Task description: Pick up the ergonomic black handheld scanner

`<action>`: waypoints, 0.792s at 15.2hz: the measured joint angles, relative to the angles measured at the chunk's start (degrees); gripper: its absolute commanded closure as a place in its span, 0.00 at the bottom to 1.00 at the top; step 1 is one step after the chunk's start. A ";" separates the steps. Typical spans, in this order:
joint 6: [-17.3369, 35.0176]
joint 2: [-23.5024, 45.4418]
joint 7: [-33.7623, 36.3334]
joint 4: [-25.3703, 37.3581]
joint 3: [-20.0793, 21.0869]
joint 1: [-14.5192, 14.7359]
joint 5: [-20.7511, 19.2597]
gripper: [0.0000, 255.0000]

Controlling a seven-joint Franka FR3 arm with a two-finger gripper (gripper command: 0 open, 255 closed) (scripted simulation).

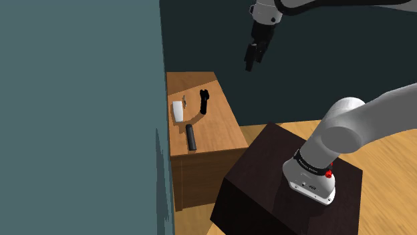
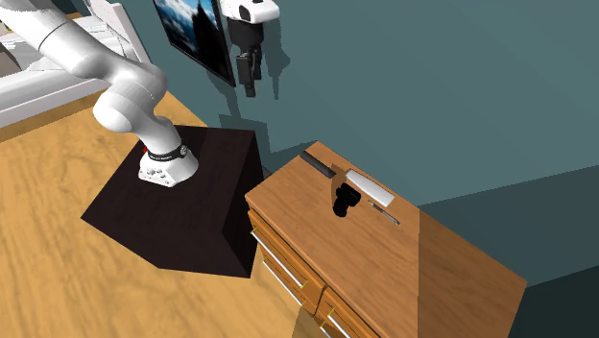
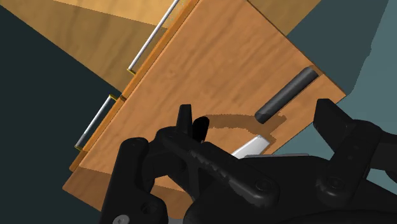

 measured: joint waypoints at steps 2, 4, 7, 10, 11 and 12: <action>4.00 3.37 0.78 -0.65 -0.09 -0.37 0.03 0.00; 7.59 7.47 1.50 -0.12 -0.19 -0.77 0.02 0.00; 12.71 12.68 2.15 -0.04 -0.67 -1.47 -0.12 0.00; 17.13 18.57 3.02 1.46 -0.96 -1.99 -0.14 0.00; 18.57 20.79 3.27 2.23 -1.08 -2.17 -0.16 0.00; 20.05 22.93 3.53 2.87 -1.20 -2.35 -0.16 0.00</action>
